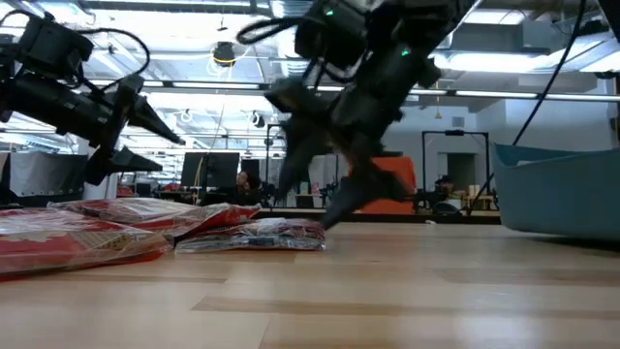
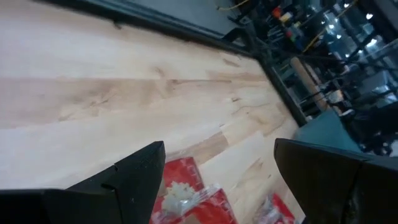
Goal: Sort popcorn bags into baskets
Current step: Stack the popcorn bag into the blue bin
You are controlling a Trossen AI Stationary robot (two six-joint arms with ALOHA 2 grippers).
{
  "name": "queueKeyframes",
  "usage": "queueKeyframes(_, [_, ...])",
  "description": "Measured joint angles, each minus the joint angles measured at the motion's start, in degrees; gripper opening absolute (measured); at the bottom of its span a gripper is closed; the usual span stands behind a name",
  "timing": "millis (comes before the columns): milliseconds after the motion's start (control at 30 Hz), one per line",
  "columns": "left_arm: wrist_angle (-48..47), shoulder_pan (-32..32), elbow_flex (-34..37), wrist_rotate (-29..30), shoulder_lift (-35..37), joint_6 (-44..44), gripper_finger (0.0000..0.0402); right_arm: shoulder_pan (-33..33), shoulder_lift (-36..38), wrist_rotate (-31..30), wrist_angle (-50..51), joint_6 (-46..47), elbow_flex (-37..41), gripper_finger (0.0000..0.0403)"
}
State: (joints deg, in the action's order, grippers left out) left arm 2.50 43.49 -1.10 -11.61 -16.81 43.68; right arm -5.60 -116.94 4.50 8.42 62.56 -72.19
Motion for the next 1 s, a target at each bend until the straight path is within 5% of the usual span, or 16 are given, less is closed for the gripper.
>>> queueKeyframes(233, [-0.36, -0.47, 0.11, 0.49, -1.79, 0.02, 0.0291, 0.13, -0.94, 0.03, -4.05, 2.04, 0.31, 0.0258])
queueKeyframes(567, [-0.32, -0.47, 0.13, 1.39, -1.85, 0.13, 0.0291, 0.52, -1.46, -0.08, -2.20, 1.50, 0.29, 0.0024])
queueKeyframes(767, [-0.36, -0.47, 0.13, 1.35, -1.84, 0.36, 0.0291, 0.49, 1.10, -1.13, 0.33, 0.60, 0.53, 0.0007])
queueKeyframes(1000, [-0.41, -0.47, 0.13, 1.45, -1.85, 0.48, 0.0291, 0.49, 10.53, -5.34, 15.17, 0.20, 0.49, 0.0005])
